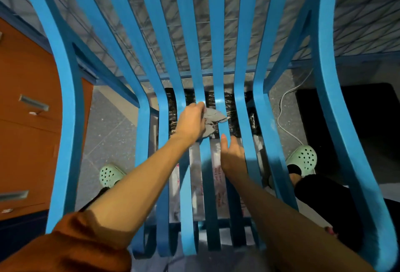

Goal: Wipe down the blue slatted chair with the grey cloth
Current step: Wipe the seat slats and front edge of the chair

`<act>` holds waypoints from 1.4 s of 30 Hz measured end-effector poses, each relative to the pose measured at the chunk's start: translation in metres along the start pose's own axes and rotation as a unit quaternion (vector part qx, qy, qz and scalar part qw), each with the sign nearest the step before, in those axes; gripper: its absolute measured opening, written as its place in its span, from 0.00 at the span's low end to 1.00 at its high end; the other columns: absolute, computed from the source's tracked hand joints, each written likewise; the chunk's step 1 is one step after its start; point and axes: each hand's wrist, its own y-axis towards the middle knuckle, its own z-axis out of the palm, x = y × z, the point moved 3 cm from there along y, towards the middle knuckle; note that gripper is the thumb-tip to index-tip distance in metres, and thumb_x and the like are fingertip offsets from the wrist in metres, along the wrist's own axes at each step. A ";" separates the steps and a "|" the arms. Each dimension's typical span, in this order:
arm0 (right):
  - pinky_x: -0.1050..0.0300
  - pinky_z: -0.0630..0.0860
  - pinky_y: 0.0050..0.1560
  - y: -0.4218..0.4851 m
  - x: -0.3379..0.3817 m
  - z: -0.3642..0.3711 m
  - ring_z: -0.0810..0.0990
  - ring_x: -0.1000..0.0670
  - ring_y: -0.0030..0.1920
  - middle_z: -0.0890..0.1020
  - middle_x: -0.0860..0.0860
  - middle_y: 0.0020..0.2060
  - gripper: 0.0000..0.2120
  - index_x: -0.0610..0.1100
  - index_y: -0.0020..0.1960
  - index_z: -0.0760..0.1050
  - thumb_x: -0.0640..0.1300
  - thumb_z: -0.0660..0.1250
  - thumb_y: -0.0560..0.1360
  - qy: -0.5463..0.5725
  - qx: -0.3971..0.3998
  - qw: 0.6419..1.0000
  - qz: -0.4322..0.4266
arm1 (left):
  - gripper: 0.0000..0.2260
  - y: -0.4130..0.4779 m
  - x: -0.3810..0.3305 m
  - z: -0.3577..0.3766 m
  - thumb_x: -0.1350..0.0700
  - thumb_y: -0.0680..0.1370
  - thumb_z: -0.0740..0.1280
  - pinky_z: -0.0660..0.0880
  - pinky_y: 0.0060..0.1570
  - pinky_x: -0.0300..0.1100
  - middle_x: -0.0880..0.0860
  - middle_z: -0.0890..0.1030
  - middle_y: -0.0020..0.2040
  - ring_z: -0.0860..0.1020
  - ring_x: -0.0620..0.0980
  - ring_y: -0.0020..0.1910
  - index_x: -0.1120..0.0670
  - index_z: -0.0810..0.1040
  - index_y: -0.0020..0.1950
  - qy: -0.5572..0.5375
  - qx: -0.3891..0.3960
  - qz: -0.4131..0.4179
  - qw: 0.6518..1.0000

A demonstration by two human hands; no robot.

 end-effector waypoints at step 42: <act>0.41 0.74 0.59 -0.010 0.020 -0.011 0.76 0.36 0.58 0.77 0.36 0.57 0.29 0.37 0.63 0.70 0.62 0.51 0.81 0.142 0.043 0.980 0.135 | 0.06 -0.149 -0.021 0.008 0.65 0.77 0.60 0.76 0.46 0.52 0.55 0.76 0.47 0.75 0.54 0.44 0.57 0.76 0.44 -0.104 0.076 -0.029 0.991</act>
